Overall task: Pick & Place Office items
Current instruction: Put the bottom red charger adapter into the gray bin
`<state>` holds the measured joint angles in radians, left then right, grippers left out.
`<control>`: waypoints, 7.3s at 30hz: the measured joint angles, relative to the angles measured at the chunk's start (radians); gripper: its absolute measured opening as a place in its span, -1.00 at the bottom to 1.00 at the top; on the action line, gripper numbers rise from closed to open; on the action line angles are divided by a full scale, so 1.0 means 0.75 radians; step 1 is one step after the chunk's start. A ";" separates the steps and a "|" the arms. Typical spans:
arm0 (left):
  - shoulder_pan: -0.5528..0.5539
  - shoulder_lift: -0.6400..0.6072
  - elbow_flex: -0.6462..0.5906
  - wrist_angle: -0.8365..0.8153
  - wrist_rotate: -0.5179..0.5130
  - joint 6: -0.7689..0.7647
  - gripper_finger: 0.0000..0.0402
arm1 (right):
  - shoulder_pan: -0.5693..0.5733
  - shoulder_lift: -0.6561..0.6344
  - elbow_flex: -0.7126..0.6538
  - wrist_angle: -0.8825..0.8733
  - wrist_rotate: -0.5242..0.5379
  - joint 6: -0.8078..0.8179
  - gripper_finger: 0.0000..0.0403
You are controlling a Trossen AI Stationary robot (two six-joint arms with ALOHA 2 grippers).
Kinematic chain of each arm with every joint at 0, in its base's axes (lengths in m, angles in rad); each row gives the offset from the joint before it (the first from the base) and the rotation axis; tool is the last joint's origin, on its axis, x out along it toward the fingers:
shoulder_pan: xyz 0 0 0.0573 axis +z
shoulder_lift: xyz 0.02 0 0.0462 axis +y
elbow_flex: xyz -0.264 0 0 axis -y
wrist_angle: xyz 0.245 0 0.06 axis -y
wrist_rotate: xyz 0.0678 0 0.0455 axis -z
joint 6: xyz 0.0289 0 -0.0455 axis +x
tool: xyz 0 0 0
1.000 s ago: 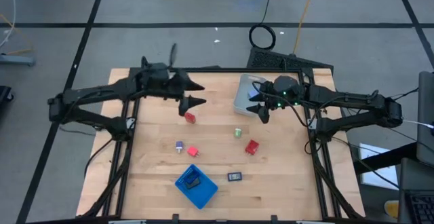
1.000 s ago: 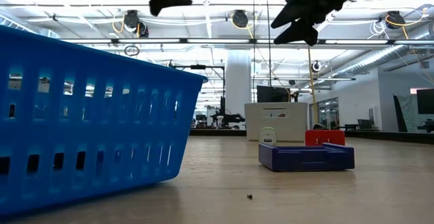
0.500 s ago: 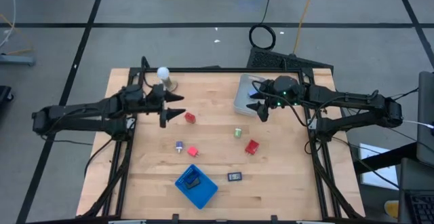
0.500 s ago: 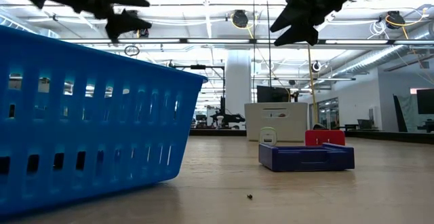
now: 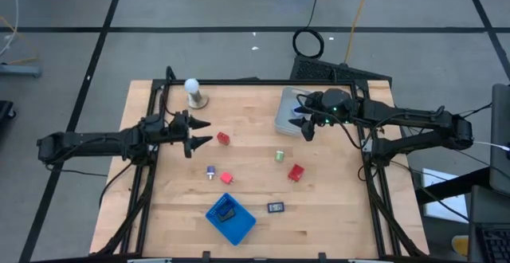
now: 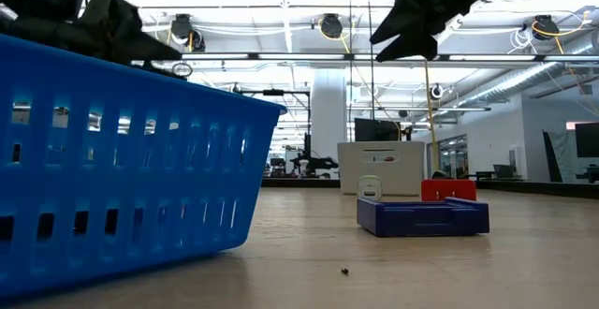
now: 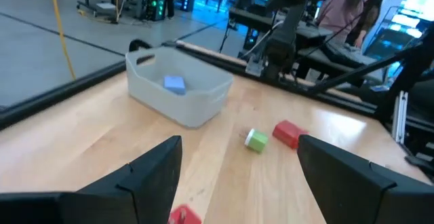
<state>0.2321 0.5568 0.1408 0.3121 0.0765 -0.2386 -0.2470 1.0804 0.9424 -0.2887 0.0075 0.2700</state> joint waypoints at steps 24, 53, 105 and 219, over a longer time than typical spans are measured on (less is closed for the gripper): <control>0.004 -0.075 -0.117 0.041 -0.010 -0.091 0.48 | 0.090 0.211 -0.001 0.213 -0.012 0.007 0.18; 0.004 -0.073 -0.117 0.040 -0.022 -0.131 0.48 | 0.185 0.186 0.085 -0.213 -0.370 -0.480 0.18; 0.004 -0.073 -0.117 0.039 -0.021 -0.131 0.48 | 0.673 0.723 0.524 -1.035 -0.016 -1.047 0.18; 0.004 -0.073 -0.117 0.040 -0.021 -0.132 0.48 | 0.517 0.900 0.200 -0.361 -0.029 -1.261 0.01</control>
<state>0.2352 0.5018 0.0528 0.3420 0.0607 -0.3373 0.1405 1.7552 1.0925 -0.5596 -0.0141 -0.6759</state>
